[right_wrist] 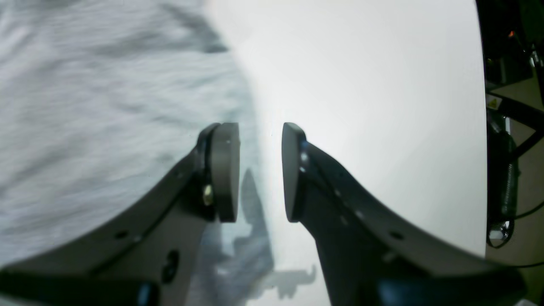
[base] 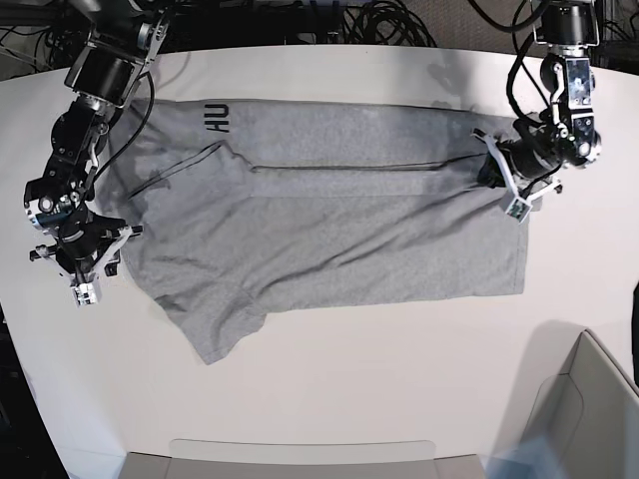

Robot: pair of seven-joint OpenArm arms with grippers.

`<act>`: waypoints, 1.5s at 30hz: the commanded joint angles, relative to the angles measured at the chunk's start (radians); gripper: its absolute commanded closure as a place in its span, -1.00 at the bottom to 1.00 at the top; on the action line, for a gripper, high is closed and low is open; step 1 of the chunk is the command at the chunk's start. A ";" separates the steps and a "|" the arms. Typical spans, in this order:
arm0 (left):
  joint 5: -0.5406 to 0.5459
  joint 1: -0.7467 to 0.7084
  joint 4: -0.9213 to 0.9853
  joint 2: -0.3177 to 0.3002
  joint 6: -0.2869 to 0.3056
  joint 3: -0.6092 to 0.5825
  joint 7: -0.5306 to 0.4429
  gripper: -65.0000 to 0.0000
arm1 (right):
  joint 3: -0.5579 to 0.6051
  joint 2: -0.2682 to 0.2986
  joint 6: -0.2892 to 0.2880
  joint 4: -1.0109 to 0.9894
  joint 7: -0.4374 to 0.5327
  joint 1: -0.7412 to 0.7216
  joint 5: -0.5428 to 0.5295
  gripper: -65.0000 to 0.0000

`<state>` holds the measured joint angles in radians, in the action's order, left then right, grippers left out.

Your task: Fold the T-shirt properly

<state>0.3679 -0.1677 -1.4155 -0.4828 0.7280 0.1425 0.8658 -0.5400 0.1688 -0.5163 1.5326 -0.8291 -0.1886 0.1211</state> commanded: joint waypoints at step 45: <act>-0.131 0.087 -0.391 0.190 -0.030 0.098 0.364 0.91 | 0.435 -0.039 0.115 -1.213 0.672 -0.584 -0.024 0.20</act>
<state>0.2321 -0.0917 -1.7912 -0.2836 0.6994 0.2340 1.2446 -0.1062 0.1326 -0.4023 0.3054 -0.1783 -0.7387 0.1074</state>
